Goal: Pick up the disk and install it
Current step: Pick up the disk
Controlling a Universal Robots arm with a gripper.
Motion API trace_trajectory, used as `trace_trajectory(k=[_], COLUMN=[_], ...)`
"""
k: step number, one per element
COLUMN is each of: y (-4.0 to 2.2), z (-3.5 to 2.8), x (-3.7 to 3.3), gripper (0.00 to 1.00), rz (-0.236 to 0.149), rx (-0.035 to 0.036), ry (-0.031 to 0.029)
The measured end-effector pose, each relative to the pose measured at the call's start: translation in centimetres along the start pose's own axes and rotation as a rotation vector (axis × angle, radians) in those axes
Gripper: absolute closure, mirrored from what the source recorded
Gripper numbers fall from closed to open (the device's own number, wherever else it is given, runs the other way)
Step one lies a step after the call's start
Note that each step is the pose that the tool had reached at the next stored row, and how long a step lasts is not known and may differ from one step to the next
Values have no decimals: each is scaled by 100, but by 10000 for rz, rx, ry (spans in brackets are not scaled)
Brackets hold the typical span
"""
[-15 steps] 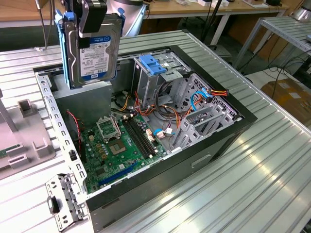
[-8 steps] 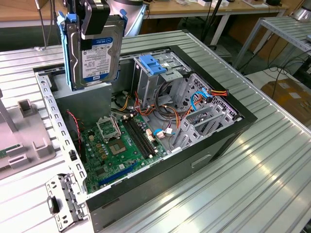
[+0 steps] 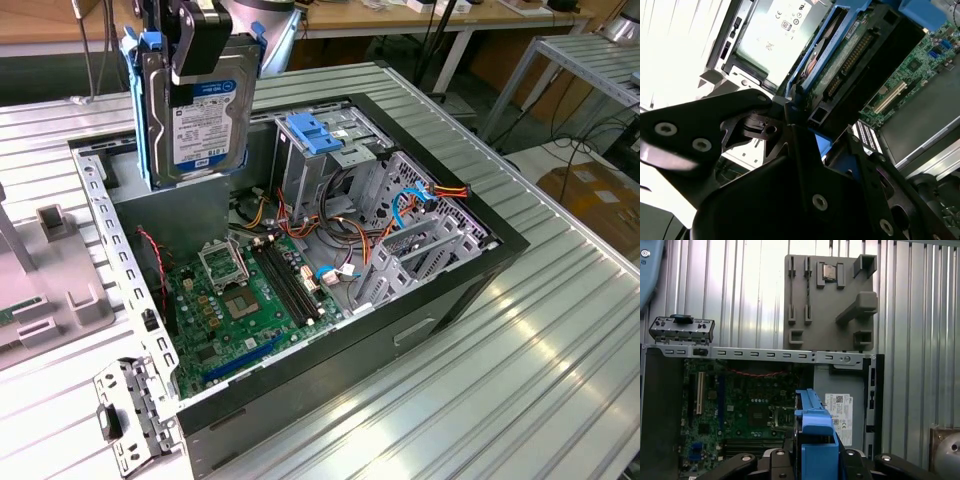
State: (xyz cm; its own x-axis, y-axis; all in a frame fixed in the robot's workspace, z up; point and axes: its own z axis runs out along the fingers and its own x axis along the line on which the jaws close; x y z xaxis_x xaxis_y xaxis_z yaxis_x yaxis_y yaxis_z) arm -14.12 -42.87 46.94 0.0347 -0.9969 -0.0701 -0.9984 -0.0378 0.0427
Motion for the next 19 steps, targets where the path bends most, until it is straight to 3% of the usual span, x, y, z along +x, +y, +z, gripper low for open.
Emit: trace_trajectory(k=[19], y=[-40], z=[-10], x=[155], gripper=[63], rz=[1], rx=[0], ry=[1])
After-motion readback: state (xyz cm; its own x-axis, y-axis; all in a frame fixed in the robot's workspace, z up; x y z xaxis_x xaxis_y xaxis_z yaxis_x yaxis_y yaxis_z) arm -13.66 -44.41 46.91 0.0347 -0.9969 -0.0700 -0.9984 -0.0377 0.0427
